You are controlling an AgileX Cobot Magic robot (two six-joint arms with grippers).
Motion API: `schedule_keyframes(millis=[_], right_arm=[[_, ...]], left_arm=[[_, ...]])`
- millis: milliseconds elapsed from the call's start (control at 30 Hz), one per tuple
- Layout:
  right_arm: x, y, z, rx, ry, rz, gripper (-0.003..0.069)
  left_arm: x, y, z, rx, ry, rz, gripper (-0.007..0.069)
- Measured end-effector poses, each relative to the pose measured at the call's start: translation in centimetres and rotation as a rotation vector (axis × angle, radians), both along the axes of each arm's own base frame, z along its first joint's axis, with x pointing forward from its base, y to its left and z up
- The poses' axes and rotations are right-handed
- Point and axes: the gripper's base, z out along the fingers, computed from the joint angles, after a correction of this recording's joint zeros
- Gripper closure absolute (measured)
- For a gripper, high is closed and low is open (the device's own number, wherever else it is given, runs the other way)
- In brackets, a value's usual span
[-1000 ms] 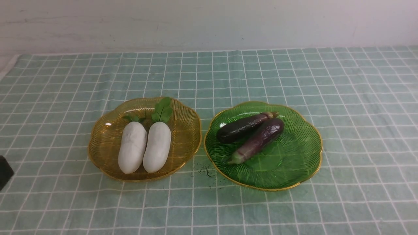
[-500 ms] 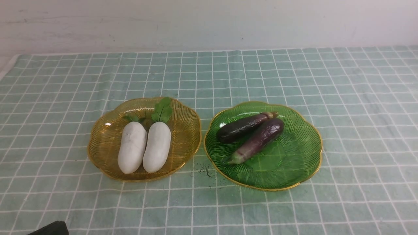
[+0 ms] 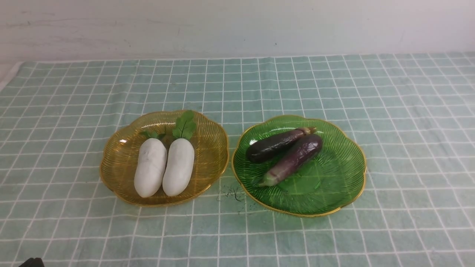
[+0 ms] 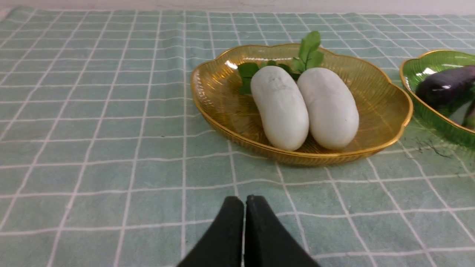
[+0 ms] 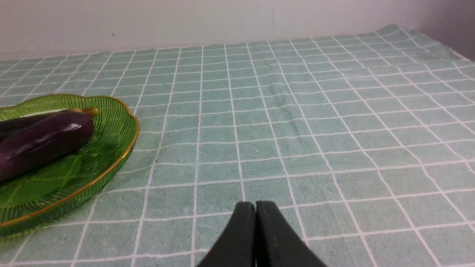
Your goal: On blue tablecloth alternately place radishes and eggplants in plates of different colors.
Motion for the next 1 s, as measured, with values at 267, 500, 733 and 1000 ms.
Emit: schedule_keyframes(millis=[267,500,733,1000], right_arm=[[0.0,0.0,0.0,0.0,0.0,0.0,0.0674],[0.0,0.0,0.0,0.0,0.0,0.0,0.0674],[0.0,0.0,0.0,0.0,0.0,0.0,0.0674],[0.0,0.0,0.0,0.0,0.0,0.0,0.0674]], left_arm=[[-0.15,0.03,-0.59,0.013,0.063,0.002,0.0632],[-0.16,0.03,-0.6,0.013,0.065,0.001,0.0632],[-0.16,0.03,-0.61,0.013,0.065,0.001,0.0632],[-0.16,0.04,-0.61,0.013,0.066,0.003,0.0632]])
